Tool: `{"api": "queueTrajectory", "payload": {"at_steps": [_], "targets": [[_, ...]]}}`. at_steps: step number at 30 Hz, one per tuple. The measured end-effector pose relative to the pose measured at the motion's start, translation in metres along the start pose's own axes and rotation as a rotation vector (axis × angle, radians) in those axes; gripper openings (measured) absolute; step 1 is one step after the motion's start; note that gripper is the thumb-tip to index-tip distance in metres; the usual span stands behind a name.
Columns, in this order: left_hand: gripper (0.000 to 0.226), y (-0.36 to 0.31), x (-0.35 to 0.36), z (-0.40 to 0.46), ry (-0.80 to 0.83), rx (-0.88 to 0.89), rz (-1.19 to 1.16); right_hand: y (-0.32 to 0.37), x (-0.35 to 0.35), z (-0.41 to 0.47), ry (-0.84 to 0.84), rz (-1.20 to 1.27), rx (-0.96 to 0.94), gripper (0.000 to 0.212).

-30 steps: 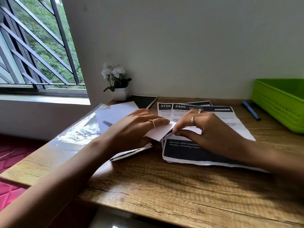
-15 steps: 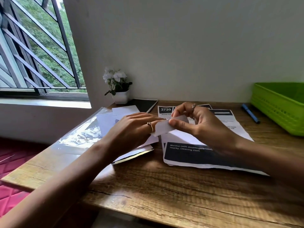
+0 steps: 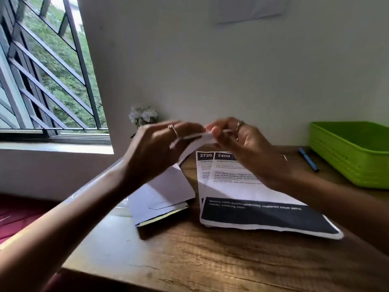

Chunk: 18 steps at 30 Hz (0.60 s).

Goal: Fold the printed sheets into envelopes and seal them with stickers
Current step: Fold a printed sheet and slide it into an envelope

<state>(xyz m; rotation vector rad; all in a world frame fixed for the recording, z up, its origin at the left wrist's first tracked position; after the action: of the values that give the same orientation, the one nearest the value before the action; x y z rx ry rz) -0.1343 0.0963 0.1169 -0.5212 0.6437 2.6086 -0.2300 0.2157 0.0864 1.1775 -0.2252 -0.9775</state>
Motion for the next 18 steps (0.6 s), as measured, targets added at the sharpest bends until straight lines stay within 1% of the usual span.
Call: {"api": "queueTrajectory", "payload": {"at_steps": [3,4,6,9,11,13,15,17,18], "targets": [[0.015,-0.002,-0.023,0.039,-0.161,-0.053,0.080,0.007,-0.022,0.007,-0.082,0.122,0.009,0.063],[0.013,-0.001,-0.029,0.050,-0.215,-0.082,0.088,0.006,-0.028,0.008,-0.087,0.140,0.036,0.068],[0.015,0.005,-0.039,0.073,-0.301,-0.183,0.046,0.000,-0.037,0.007,-0.058,0.120,0.111,0.069],[0.013,0.019,-0.045,0.100,-0.435,-0.324,-0.099,-0.011,-0.043,-0.002,0.022,0.122,0.235,0.057],[0.008,0.027,-0.040,0.111,-0.534,-0.404,-0.232,-0.019,-0.045,-0.009,0.071,0.120,0.270,0.056],[0.007,0.039,-0.025,0.110,-0.608,-0.538,-0.370,-0.023,-0.053,-0.022,0.081,0.141,0.290,0.049],[0.010,0.054,-0.003,0.099,-0.619,-0.685,-0.458,-0.027,-0.063,-0.035,0.069,0.155,0.323,0.038],[0.003,0.061,0.027,0.084,-0.569,-0.809,-0.617,-0.031,-0.075,-0.051,0.050,0.144,0.354,0.034],[0.015,0.062,0.045,0.075,-0.533,-0.885,-0.708,-0.033,-0.082,-0.059,0.037,0.145,0.370,0.035]]}}
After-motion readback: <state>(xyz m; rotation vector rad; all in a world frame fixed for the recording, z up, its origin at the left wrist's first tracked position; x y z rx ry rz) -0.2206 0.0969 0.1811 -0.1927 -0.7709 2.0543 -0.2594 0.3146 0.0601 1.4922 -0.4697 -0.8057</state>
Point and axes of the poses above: each hand's wrist, its own z-axis towards the middle knuckle, its own x-axis out of the palm, y = z × x, the point moved 6 cm from there along z, towards the middle knuckle, and after that the axes turned 9 degrees about x, right-handed, at the moved point
